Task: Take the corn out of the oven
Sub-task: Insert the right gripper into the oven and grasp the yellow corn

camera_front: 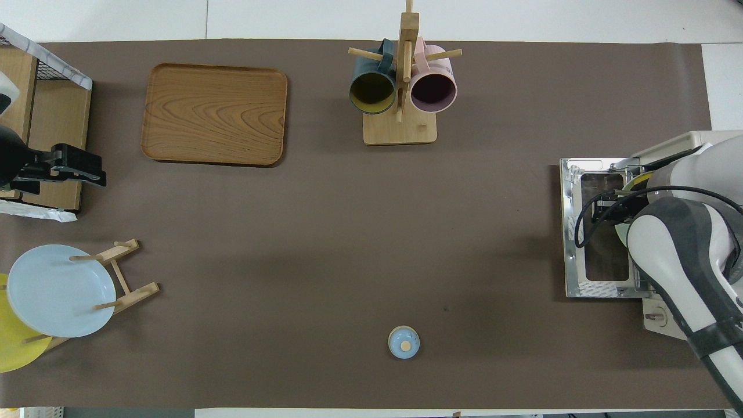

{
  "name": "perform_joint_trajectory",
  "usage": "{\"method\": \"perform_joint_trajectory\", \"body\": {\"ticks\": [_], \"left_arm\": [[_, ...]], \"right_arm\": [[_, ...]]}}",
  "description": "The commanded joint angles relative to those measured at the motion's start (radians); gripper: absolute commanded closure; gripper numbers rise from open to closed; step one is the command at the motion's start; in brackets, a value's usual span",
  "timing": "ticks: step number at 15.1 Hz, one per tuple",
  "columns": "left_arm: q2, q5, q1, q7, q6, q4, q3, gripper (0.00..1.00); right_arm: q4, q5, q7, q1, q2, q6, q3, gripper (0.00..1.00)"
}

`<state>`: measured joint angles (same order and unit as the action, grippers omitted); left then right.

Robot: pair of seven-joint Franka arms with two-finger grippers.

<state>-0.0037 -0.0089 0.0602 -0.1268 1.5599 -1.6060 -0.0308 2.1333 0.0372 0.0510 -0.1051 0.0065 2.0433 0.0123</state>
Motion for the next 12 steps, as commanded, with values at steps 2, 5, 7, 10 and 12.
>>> {"method": "perform_joint_trajectory", "body": {"ticks": [2, 5, 7, 10, 12], "left_arm": [[-0.015, -0.013, -0.010, 0.004, 0.003, -0.009, -0.003, 0.00], [-0.015, -0.013, -0.010, 0.004, 0.000, -0.009, -0.003, 0.00], [-0.015, -0.014, -0.010, 0.004, 0.002, -0.009, -0.001, 0.00], [-0.015, -0.013, -0.010, 0.004, 0.000, -0.009, -0.003, 0.00], [-0.015, -0.013, -0.010, 0.004, 0.000, -0.009, -0.003, 0.00]], "right_arm": [[0.017, 0.001, 0.000, -0.039, -0.013, 0.000, 0.006, 0.66], [0.060, 0.001, -0.049, -0.059, -0.026, 0.046, 0.006, 0.66], [0.069, 0.001, -0.071, -0.065, -0.026, 0.060, 0.006, 0.66], [0.115, 0.001, -0.086, -0.070, -0.025, 0.130, 0.006, 0.66], [0.119, 0.001, -0.098, -0.070, -0.017, 0.146, 0.006, 0.66]]}}
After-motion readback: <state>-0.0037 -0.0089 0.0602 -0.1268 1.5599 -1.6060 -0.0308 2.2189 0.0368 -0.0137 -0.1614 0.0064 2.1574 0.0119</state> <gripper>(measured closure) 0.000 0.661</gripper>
